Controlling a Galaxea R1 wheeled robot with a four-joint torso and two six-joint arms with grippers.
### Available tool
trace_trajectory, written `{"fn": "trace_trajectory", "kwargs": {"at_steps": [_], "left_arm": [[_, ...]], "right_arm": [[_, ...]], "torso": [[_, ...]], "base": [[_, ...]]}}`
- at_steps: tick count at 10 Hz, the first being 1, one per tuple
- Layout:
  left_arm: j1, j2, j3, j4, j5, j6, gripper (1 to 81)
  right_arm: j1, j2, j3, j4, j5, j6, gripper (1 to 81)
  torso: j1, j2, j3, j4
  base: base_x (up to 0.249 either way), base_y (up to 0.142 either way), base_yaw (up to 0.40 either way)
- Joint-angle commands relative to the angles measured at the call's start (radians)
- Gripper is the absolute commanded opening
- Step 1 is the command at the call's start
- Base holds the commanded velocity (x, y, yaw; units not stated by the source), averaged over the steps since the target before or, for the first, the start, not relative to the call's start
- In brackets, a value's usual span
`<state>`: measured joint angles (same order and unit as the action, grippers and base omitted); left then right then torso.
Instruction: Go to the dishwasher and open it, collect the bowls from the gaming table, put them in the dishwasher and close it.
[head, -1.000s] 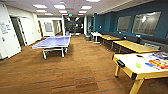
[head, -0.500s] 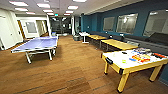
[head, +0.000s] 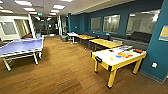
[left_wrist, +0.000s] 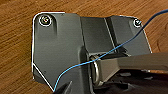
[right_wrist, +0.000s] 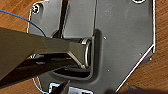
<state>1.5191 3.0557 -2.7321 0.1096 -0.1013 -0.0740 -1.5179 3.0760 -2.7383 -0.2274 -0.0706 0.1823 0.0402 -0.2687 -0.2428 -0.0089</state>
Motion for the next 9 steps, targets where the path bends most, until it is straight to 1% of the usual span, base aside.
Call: {"fn": "trace_trajectory", "kwargs": {"at_steps": [1,9], "left_arm": [[-0.047,0.003,-0.001,0.013,0.048,0.008,81.1],[-0.050,0.005,0.000,0.013,0.048,0.008,81.1]], "right_arm": [[0.054,0.005,0.003,0.011,-0.051,-0.003,81.1],[0.054,0.000,-0.006,0.010,-0.051,-0.003,81.1]], "torso": [[0.000,0.000,0.000,0.000],[0.000,0.000,0.000,0.000]], "base": [[0.000,0.000,-0.352],[0.000,0.000,-0.353]]}}
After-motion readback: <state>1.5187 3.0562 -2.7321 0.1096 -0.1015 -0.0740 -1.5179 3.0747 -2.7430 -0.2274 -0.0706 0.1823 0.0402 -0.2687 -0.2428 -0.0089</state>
